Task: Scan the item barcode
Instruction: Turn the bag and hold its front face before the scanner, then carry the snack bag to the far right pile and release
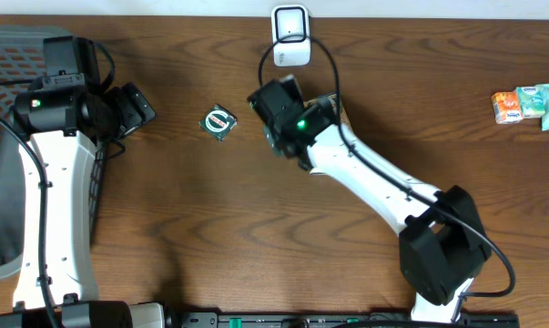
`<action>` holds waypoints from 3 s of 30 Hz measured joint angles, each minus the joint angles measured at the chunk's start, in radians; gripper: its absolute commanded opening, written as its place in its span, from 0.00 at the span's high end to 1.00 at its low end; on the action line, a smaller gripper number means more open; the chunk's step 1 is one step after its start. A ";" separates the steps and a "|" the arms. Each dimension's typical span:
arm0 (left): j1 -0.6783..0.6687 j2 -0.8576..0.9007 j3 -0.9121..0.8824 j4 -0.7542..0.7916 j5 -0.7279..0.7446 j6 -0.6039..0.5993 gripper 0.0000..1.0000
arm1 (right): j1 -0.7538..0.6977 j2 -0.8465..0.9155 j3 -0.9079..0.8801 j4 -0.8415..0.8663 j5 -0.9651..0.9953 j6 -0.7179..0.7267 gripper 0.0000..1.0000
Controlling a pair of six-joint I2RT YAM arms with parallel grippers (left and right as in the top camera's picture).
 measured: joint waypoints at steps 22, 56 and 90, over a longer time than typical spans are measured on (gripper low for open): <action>0.000 0.000 0.000 0.000 0.000 0.000 0.03 | -0.360 0.219 0.024 -0.006 -0.592 -0.090 0.21; 0.000 0.000 0.000 0.000 0.000 0.000 0.02 | -0.349 0.233 0.257 0.652 -0.555 0.060 0.99; 0.000 0.000 0.000 -0.001 0.000 0.000 0.02 | -0.410 0.439 0.262 1.075 -0.465 0.082 0.99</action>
